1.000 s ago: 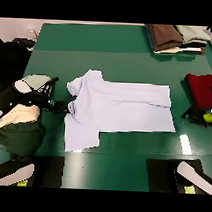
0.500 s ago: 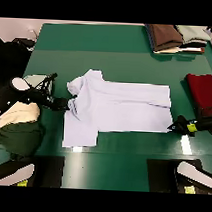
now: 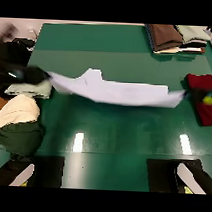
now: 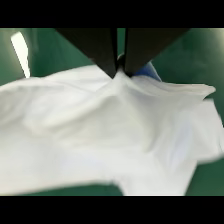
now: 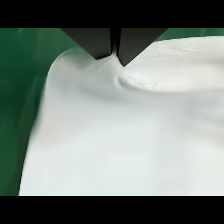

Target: Fold the shirts.

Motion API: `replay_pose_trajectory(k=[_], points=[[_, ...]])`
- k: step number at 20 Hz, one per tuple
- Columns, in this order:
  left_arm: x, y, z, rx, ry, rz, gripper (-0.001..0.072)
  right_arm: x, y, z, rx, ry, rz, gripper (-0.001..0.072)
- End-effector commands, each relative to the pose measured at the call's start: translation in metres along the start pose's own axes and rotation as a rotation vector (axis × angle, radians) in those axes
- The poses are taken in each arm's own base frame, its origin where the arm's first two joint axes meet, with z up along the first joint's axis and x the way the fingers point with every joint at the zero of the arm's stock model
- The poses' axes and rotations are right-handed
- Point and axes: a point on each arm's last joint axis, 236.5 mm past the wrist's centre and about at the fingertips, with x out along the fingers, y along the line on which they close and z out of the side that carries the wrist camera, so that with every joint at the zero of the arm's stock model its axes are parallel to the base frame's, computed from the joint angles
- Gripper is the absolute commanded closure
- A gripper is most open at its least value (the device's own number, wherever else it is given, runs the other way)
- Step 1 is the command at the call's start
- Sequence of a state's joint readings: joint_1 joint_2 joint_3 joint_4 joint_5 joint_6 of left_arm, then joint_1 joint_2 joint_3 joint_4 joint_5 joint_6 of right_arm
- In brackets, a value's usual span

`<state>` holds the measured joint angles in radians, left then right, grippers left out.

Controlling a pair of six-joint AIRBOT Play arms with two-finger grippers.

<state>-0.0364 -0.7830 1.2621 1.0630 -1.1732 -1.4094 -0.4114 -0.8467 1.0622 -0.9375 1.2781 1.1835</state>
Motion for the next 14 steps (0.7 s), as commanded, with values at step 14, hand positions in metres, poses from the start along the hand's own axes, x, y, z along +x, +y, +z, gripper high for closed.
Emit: replay_pose_trajectory(k=[14], points=[[-0.191,-0.067,0.151,0.199,-0.527,0.114,0.068,-0.227,0.099,0.147,-0.319,-0.536,-0.203,0.0692]])
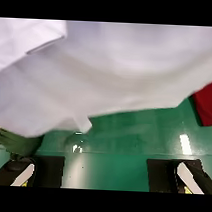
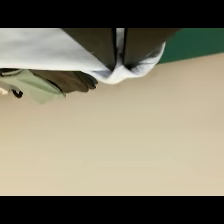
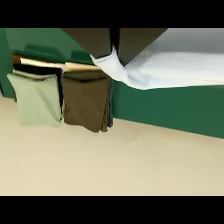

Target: Fold the shirts.

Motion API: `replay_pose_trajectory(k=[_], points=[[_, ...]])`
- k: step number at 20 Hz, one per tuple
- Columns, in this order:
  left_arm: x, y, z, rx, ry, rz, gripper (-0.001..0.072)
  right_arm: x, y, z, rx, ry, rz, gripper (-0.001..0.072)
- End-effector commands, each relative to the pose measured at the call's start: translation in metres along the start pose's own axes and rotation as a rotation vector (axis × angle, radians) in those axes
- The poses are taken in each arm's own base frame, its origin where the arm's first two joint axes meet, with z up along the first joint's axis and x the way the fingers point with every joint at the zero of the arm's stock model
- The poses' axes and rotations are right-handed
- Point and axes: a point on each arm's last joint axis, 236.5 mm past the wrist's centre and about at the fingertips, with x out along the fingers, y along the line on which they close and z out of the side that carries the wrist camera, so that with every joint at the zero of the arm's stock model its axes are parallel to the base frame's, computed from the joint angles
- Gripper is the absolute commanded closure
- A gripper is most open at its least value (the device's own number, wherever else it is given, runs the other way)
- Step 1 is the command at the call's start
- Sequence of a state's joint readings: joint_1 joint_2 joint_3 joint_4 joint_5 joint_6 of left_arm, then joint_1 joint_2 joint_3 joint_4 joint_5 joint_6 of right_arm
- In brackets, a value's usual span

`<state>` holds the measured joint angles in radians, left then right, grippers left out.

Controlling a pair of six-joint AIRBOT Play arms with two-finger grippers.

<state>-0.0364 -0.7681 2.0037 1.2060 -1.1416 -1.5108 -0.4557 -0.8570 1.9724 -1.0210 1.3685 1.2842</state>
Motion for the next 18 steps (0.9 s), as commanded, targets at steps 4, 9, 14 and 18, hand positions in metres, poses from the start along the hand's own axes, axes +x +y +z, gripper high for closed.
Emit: replay_pose_trajectory(k=[4,9,14,18], points=[[0.127,0.065,-0.231,-0.183,0.666,0.04,0.0679,0.113,-0.031,-0.141,0.171,0.445,0.08,0.0692],[0.172,0.103,-0.453,-0.348,1.1,0.083,0.0679,0.205,-0.016,-0.335,0.249,0.942,0.163,0.0692],[0.217,0.132,-0.534,-0.335,1.133,0.098,0.068,0.277,-0.009,-0.405,0.344,1.046,0.189,0.0692],[0.225,0.148,-0.513,-0.346,1.117,0.1,0.0679,0.296,-0.018,-0.379,0.3,1.004,0.192,0.0692]])
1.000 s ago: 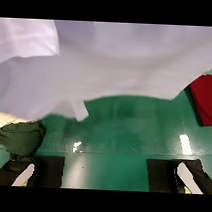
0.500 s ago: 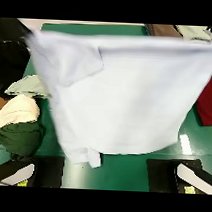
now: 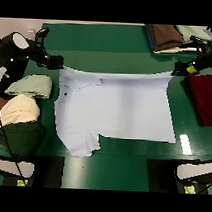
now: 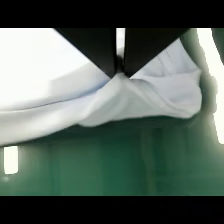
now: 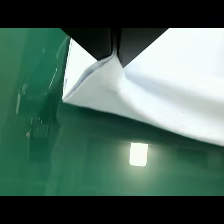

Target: Fold the shirts.

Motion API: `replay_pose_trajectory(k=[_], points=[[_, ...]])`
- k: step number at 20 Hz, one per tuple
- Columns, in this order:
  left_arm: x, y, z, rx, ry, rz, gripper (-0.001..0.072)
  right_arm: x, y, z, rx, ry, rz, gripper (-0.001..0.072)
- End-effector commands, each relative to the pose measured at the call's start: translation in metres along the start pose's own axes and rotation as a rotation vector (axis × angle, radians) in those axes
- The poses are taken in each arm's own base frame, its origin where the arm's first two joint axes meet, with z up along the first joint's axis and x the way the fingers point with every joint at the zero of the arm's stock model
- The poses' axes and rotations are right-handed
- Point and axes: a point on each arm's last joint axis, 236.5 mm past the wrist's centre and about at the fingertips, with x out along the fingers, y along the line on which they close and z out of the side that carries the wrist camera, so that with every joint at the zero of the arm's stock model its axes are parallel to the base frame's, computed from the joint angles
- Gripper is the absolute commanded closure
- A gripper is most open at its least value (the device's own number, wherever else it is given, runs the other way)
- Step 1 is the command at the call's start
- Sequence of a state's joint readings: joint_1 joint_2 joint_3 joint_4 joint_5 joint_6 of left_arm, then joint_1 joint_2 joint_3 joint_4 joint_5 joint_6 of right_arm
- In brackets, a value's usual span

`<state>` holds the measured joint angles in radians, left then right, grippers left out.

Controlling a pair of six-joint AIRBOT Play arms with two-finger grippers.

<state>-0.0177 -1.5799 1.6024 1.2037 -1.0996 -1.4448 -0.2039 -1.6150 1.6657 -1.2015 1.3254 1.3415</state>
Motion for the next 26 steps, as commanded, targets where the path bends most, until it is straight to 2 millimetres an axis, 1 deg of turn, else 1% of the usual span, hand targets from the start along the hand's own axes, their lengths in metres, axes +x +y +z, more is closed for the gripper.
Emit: replay_pose_trajectory(k=[1,3,4,7,9,10,11,12,13,15,16,17,18,19,22,23,25,26], points=[[0.003,0.013,-0.007,-0.012,0.066,-0.004,0.0679,0.004,-0.004,0.008,-0.019,0.025,-0.016,0.0692],[0.006,0.014,-0.043,-0.025,0.2,-0.015,0.0679,0.001,-0.015,-0.007,-0.027,0.059,-0.069,0.0692],[0.012,0.014,-0.059,-0.034,0.249,-0.019,0.0679,0.004,-0.017,-0.018,-0.021,0.075,-0.074,0.0692],[0.032,0.015,-0.106,-0.066,0.369,-0.027,0.0679,0.022,-0.019,-0.056,0.01,0.142,-0.067,0.0691],[0.043,0.017,-0.132,-0.085,0.427,-0.029,0.0678,0.033,-0.022,-0.074,0.029,0.151,-0.07,0.0691],[0.046,0.019,-0.138,-0.093,0.435,-0.026,0.0669,0.038,-0.022,-0.078,0.037,0.14,-0.071,0.0687],[0.049,0.02,-0.141,-0.097,0.437,-0.024,0.035,0.039,-0.019,-0.079,0.048,0.122,-0.059,0.0558],[0.048,0.02,-0.141,-0.121,0.439,-0.018,0.0134,0.039,-0.015,-0.077,0.057,0.103,-0.044,0.0353],[0.043,0.019,-0.14,-0.13,0.434,-0.016,0.0176,0.033,-0.008,-0.073,0.061,0.083,-0.026,0.033],[0.019,0.009,-0.131,-0.105,0.391,-0.02,0.0178,0.012,0.002,-0.068,0.046,0.042,-0.018,0.0331],[0.006,0.004,-0.13,-0.093,0.364,-0.013,0.0179,0.0,0.007,-0.069,0.035,0.028,-0.017,0.0331],[-0.007,0.007,-0.139,-0.087,0.348,0.028,0.0178,-0.012,0.013,-0.074,0.028,0.013,-0.014,0.0331],[-0.02,0.011,-0.158,-0.085,0.354,0.077,0.0179,-0.022,0.02,-0.081,0.024,-0.004,-0.007,0.0331],[-0.031,0.013,-0.185,-0.086,0.374,0.114,0.0178,-0.03,0.025,-0.091,0.021,-0.015,-0.005,0.0331],[-0.047,-0.004,-0.275,-0.126,0.453,0.087,0.0176,-0.041,0.033,-0.118,0.019,-0.026,-0.007,0.0331],[-0.05,-0.011,-0.299,-0.159,0.473,0.062,0.0177,-0.042,0.034,-0.126,0.019,-0.024,-0.007,0.0331],[-0.054,-0.022,-0.338,-0.238,0.498,0.02,0.0176,-0.045,0.037,-0.136,0.019,-0.026,-0.006,0.0331],[-0.054,-0.024,-0.351,-0.264,0.509,0.012,0.0176,-0.046,0.037,-0.138,0.017,-0.029,-0.006,0.0331]])
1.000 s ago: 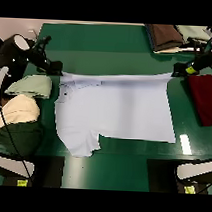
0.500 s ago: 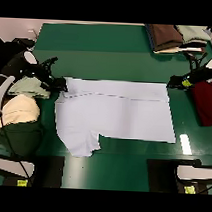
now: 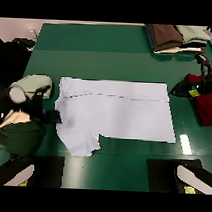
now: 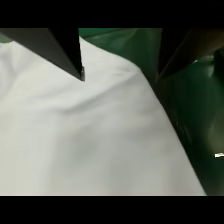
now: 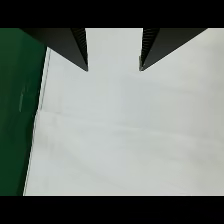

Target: Fold the shirts.

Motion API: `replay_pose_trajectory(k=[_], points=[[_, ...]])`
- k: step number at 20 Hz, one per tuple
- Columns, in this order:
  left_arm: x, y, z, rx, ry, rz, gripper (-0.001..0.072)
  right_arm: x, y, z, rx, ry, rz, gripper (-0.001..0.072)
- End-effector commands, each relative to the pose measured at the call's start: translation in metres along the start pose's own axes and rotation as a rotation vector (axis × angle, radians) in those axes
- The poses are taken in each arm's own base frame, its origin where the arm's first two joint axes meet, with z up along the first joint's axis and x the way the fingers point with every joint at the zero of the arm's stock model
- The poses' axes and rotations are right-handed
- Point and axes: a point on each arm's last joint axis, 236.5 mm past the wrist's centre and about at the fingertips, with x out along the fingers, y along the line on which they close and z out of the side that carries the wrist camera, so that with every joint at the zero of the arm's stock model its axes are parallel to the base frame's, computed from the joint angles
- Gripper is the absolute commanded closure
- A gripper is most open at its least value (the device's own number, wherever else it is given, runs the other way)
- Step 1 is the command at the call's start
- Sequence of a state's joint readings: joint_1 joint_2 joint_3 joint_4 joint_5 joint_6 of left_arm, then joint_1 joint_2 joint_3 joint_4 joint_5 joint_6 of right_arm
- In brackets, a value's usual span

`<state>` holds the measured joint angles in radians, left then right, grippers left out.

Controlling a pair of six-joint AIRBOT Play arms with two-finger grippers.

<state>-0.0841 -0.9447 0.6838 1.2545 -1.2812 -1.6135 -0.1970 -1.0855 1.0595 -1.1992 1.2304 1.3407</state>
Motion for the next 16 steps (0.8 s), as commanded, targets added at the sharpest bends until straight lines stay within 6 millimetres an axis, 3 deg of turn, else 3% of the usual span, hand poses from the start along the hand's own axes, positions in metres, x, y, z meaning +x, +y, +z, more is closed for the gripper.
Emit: replay_pose_trajectory(k=[1,4,8,11,14,15,16], points=[[0.026,-0.001,-0.059,-0.09,0.054,-0.055,0.0176,-0.007,0.005,-0.015,-0.004,-0.013,0.002,0.0331],[0.042,0.001,-0.077,-0.122,0.093,-0.071,0.0176,-0.011,0.006,-0.014,-0.016,-0.027,0.0,0.0331],[0.053,-0.029,-0.059,-0.183,0.003,-0.235,0.0177,-0.013,0.007,-0.013,-0.017,-0.031,0.0,0.0331],[0.058,-0.039,-0.06,-0.199,-0.003,-0.295,0.0178,-0.013,0.007,-0.014,-0.016,-0.03,0.0,0.0331],[0.054,-0.043,-0.057,-0.161,-0.013,-0.307,0.0588,-0.013,0.005,-0.017,-0.016,-0.016,-0.004,0.0331],[0.049,-0.046,-0.054,-0.123,-0.02,-0.31,0.0679,-0.013,0.002,-0.023,-0.012,0.007,-0.006,0.0332],[0.041,-0.049,-0.051,-0.09,-0.024,-0.312,0.068,-0.013,-0.004,-0.032,0.002,0.037,-0.005,0.0331]])
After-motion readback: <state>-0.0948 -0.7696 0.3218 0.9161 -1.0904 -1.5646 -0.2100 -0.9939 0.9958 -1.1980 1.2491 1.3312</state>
